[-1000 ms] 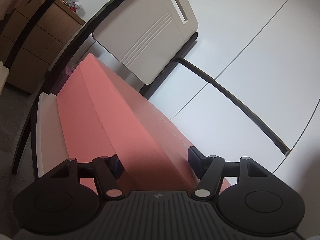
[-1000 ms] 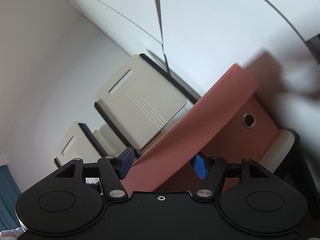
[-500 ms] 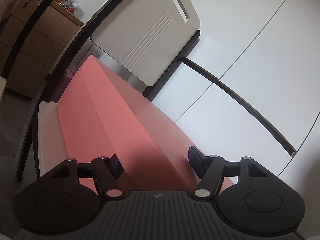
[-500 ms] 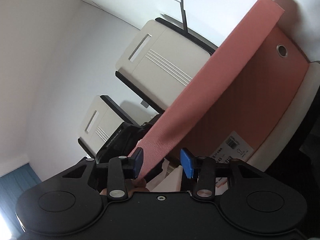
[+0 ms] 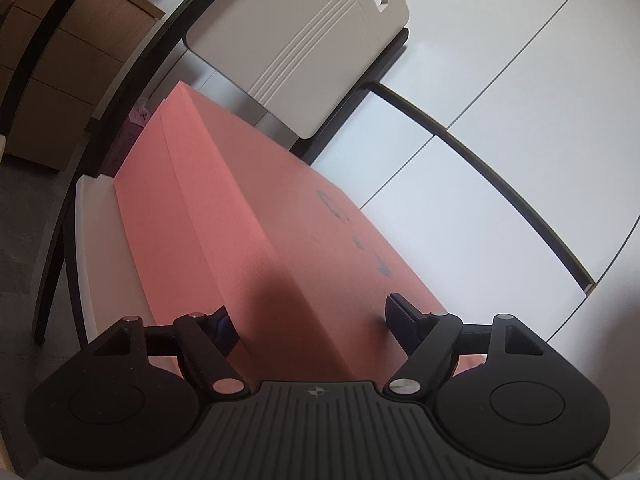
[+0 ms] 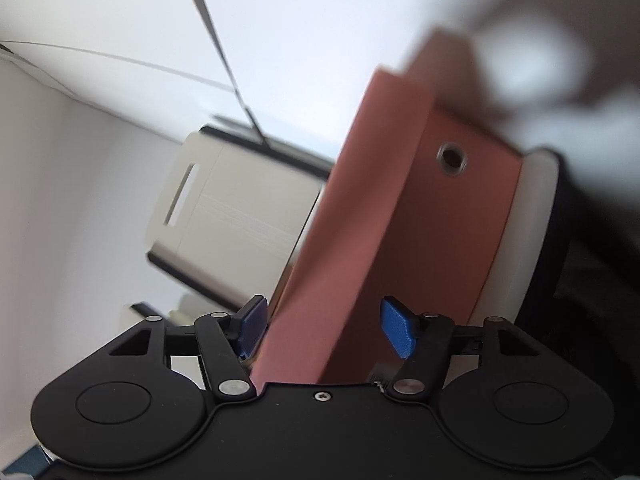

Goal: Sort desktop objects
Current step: 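Swing the pink lid over the shoebox opening with both grippers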

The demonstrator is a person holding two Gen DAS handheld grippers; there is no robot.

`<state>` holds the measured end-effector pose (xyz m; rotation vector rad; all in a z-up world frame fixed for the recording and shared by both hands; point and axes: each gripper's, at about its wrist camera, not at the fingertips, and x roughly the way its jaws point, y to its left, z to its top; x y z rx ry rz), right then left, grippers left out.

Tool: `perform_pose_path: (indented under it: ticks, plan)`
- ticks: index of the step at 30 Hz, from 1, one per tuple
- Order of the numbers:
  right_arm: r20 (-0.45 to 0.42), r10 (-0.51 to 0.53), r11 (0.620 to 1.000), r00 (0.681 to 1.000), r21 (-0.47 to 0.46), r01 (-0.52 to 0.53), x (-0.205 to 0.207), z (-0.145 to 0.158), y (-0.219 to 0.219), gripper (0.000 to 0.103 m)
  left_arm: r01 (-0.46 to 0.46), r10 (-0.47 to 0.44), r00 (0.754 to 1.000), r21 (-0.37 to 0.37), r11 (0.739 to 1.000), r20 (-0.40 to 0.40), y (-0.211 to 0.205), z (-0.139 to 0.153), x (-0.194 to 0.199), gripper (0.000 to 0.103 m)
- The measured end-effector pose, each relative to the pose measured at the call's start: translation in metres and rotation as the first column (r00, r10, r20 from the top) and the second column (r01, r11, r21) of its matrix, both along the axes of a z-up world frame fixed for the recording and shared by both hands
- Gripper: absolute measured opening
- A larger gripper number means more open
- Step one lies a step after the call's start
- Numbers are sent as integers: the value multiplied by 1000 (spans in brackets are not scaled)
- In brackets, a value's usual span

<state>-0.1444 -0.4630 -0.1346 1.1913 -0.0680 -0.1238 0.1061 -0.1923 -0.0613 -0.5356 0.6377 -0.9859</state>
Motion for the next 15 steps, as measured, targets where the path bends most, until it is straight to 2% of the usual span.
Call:
perform_pose_path:
  ticks: [2, 4, 10, 15]
  plan:
    - [-29, -16, 1000, 999, -7, 16, 1, 0, -5, 51, -15, 13, 1000, 54, 998, 27, -1, -1, -3, 86]
    - [-46, -24, 999, 999, -23, 23, 3, 1, -6, 47, -31, 23, 997, 96, 995, 75, 0, 0, -8, 89]
    - [-35, -75, 997, 997, -28, 75, 6, 2, -1, 46, -16, 10, 996, 64, 998, 88, 25, -3, -28, 92]
    - [-33, -109, 992, 994, -65, 106, 13, 5, -3, 46, -56, 43, 980, 58, 997, 194, 60, -3, -66, 92]
